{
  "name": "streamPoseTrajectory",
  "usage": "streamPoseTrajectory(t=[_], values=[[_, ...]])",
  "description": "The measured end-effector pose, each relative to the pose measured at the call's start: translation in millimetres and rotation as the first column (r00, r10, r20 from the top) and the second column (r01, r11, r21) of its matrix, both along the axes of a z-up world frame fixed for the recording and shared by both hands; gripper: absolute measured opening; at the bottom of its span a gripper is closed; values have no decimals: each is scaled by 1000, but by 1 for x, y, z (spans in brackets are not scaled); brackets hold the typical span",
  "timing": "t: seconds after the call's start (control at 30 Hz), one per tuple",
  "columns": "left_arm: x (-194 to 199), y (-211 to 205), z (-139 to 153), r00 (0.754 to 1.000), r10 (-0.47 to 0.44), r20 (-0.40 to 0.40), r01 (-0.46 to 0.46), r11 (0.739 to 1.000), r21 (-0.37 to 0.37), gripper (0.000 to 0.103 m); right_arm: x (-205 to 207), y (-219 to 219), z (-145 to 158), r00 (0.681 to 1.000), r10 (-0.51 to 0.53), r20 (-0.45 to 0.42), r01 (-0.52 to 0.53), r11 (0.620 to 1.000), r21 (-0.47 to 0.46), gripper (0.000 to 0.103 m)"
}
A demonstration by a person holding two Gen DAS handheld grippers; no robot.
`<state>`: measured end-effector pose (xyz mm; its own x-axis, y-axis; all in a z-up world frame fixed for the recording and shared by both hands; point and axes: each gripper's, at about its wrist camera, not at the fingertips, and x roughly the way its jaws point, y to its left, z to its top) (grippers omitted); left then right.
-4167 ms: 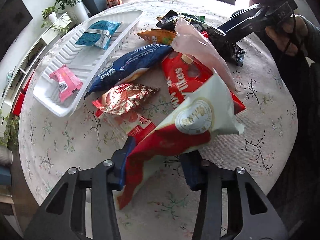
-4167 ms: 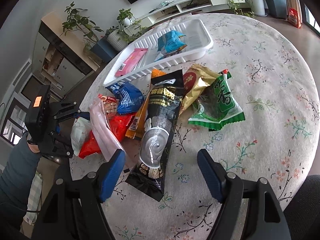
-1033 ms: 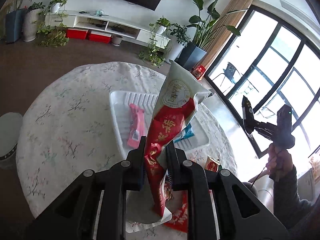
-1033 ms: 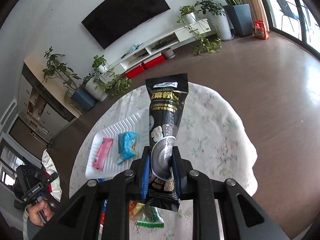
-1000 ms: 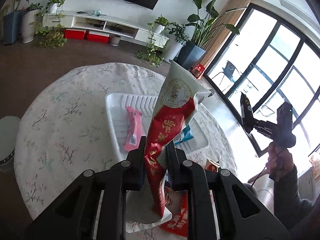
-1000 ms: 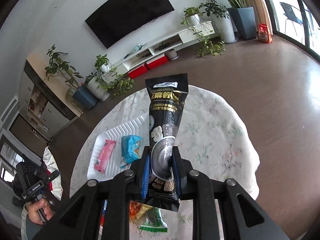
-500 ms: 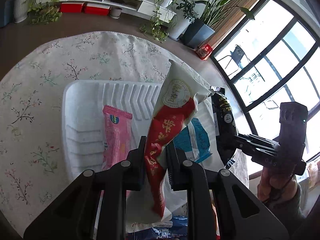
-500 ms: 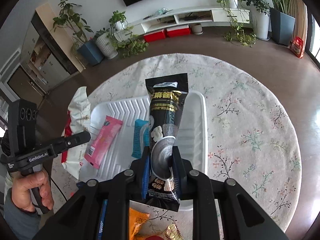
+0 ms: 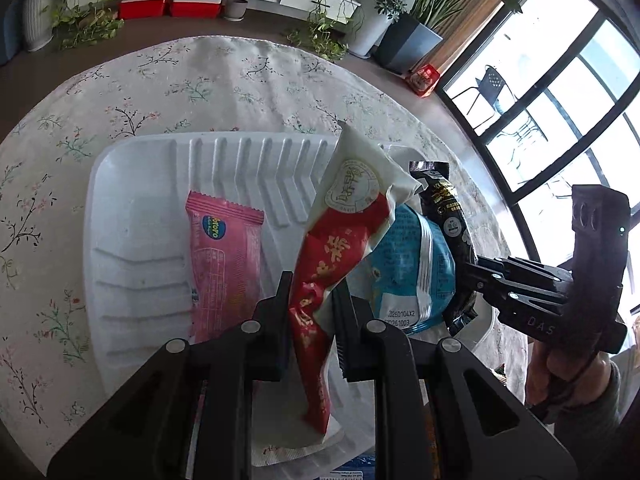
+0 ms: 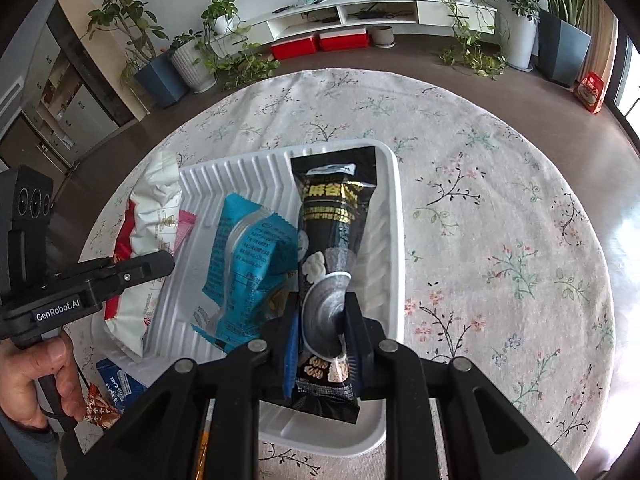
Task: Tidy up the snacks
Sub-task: 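Lift both packets over the white tray and lower them inside, then open both grippers and withdraw them from the tray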
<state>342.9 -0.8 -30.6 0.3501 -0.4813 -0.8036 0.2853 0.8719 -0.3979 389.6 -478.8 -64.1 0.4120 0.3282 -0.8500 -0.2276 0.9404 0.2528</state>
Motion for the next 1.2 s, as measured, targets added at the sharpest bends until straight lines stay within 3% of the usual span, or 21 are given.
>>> streamPoseTrajectory(t=[0.53, 0.57, 0.67, 0.7, 0.77, 1.0, 1.1, 1.2], values=[[1, -5, -1, 1000, 19, -7, -19, 999, 48, 23, 4, 3, -6, 1000, 15, 0, -15, 1000, 0, 25], [1, -5, 2, 1000, 24, 1, -24, 998, 53, 30, 4, 4, -6, 1000, 17, 0, -17, 1000, -2, 26], [-6, 4, 14, 999, 32, 33, -34, 998, 56, 64, 1, 5, -3, 1000, 25, 4, -25, 1000, 1, 37], [-9, 7, 20, 998, 36, 46, -39, 998, 56, 69, -2, 6, -1, 1000, 28, 11, -28, 1000, -2, 39], [-17, 13, 34, 996, 49, 74, -53, 998, 46, 72, -6, 6, 6, 999, 21, 35, -20, 1000, -24, 57], [-64, 46, 82, 977, 103, 187, -99, 995, -32, 96, -24, -17, 42, 995, -34, 92, 28, 998, 58, 70], [-98, 62, 98, 962, 136, 238, -117, 989, -93, 103, -46, -31, 60, 987, -66, 144, 50, 993, 112, 77], [-137, 71, 102, 945, 146, 293, -116, 986, -118, 103, -80, -43, 71, 978, -80, 194, 49, 987, 156, 84]])
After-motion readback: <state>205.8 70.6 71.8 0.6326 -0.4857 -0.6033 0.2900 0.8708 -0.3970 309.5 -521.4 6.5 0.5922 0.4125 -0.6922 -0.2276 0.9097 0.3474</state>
